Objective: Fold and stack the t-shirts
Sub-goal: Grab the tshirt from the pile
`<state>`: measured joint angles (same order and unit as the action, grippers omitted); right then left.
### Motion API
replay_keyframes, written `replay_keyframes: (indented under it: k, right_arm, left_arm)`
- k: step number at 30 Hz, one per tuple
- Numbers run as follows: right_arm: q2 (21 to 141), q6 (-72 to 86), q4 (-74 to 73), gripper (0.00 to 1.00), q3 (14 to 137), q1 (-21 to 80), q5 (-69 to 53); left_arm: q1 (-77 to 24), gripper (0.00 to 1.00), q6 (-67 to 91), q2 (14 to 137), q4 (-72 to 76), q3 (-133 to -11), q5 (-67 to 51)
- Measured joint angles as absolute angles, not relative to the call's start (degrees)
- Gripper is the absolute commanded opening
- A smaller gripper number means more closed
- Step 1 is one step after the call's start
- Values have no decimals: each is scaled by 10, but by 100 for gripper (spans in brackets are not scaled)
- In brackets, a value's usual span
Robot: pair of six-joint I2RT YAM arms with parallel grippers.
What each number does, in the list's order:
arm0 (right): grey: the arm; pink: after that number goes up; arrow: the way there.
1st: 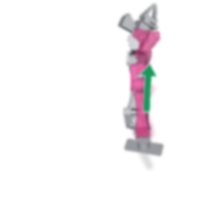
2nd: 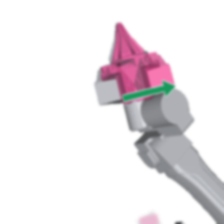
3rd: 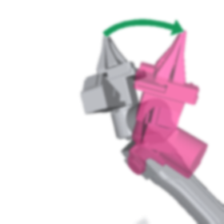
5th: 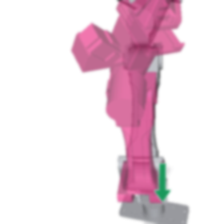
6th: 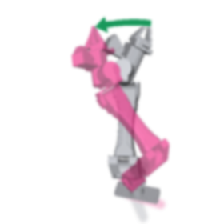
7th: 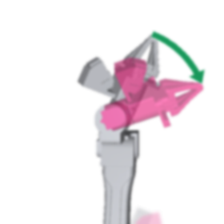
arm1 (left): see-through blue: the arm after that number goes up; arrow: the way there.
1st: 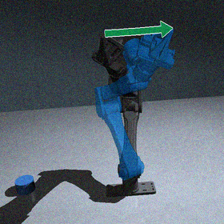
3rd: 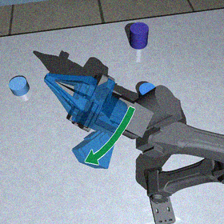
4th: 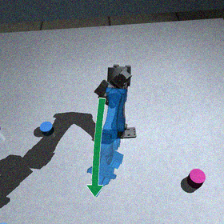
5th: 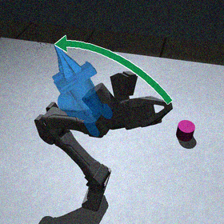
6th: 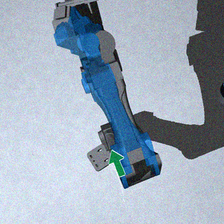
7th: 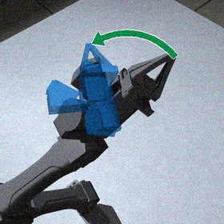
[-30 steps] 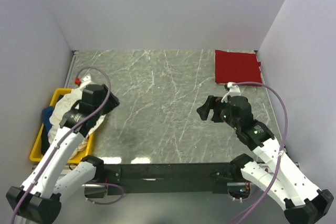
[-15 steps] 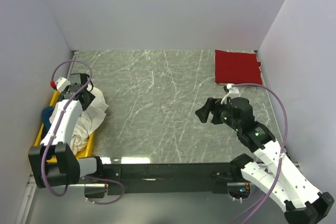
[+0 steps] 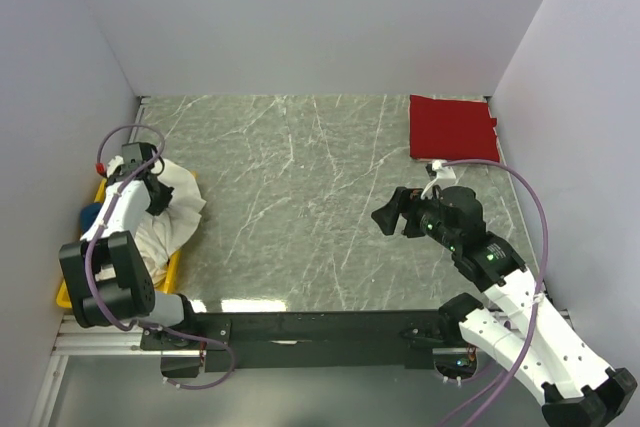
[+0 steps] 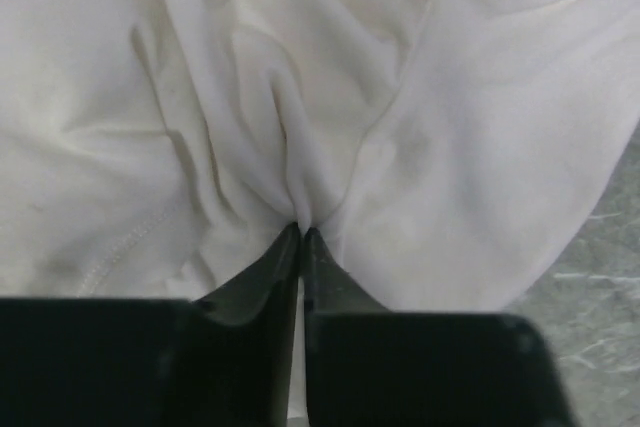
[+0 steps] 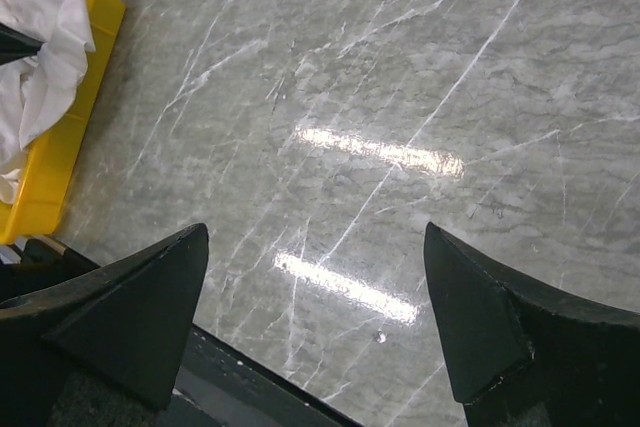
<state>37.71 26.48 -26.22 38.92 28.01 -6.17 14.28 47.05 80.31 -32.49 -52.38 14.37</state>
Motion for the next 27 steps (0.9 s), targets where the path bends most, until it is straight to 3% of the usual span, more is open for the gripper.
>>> replay_keyframes:
  k: [10, 18, 27]
  right_arm:
    - [375, 263, -262, 94, 389, 280, -70]
    - [381, 263, -262, 94, 390, 280, -69]
    - [403, 263, -278, 94, 453, 280, -66]
  left_arm:
    - [144, 0, 436, 692, -370, -555, 132]
    - [132, 0, 406, 566, -409, -707, 49]
    - [-61, 0, 411, 570, -435, -893, 4]
